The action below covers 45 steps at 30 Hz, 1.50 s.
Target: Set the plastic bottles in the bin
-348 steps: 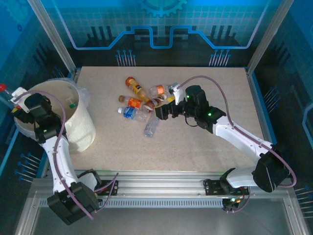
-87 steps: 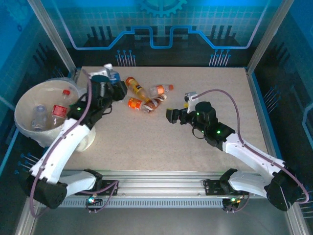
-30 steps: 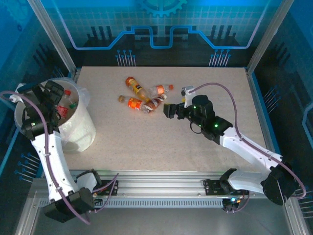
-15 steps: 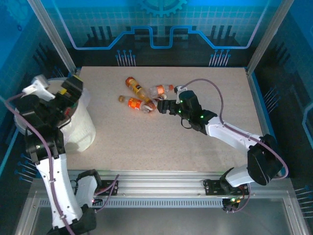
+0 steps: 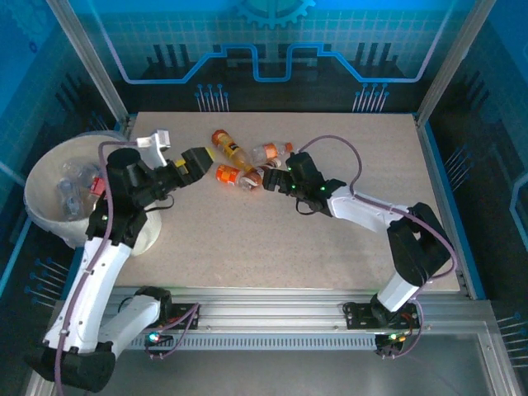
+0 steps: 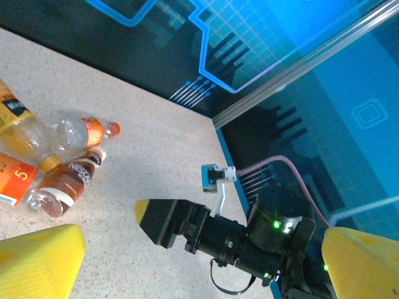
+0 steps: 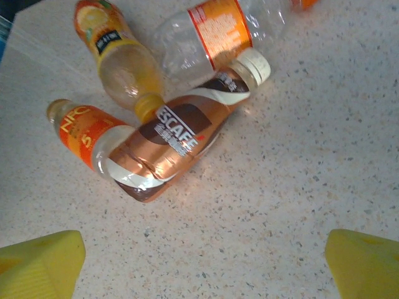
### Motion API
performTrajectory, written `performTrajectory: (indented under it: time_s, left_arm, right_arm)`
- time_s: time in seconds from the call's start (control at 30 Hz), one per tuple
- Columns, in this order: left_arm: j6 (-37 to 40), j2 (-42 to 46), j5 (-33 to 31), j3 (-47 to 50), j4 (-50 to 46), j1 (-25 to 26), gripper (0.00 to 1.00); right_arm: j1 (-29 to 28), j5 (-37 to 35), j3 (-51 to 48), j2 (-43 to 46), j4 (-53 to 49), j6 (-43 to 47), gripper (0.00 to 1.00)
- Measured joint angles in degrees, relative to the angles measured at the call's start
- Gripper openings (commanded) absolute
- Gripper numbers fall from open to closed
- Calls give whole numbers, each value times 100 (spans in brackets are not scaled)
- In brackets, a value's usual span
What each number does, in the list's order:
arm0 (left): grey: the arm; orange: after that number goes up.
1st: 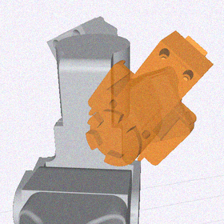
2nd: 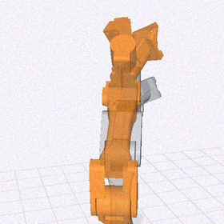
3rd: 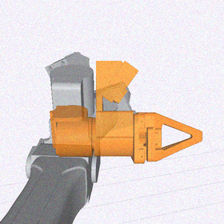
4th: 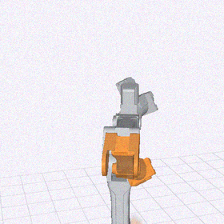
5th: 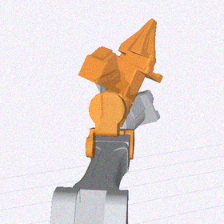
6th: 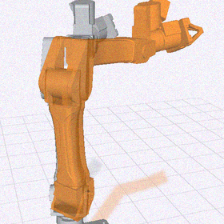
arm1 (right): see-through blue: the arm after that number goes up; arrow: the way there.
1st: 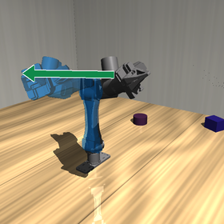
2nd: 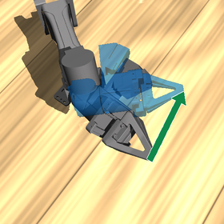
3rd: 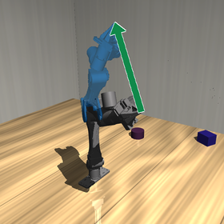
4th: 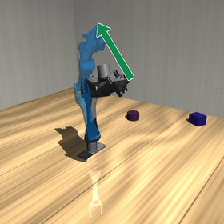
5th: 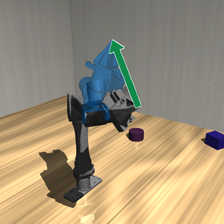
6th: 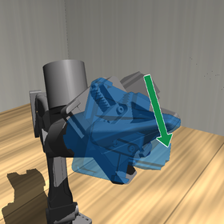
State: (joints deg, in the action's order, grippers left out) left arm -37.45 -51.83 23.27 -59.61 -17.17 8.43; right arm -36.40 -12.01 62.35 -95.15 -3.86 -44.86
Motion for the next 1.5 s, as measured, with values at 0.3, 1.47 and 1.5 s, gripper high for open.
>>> performTrajectory:
  time_s: [0.3, 1.47, 1.5]
  left_arm:
    - [310, 35, -284, 162, 24, 103, 99]
    - [957, 197, -87, 85, -463, 109, 99]
    - [955, 197, -15, 85, -402, 109, 99]
  right_arm:
    - [-7, 229, 695, -973, -164, -107, 100]
    - [-330, -380, 2295, -2809, -728, -570, 78]
    - [-330, -400, 2127, -2704, -734, -514, 74]
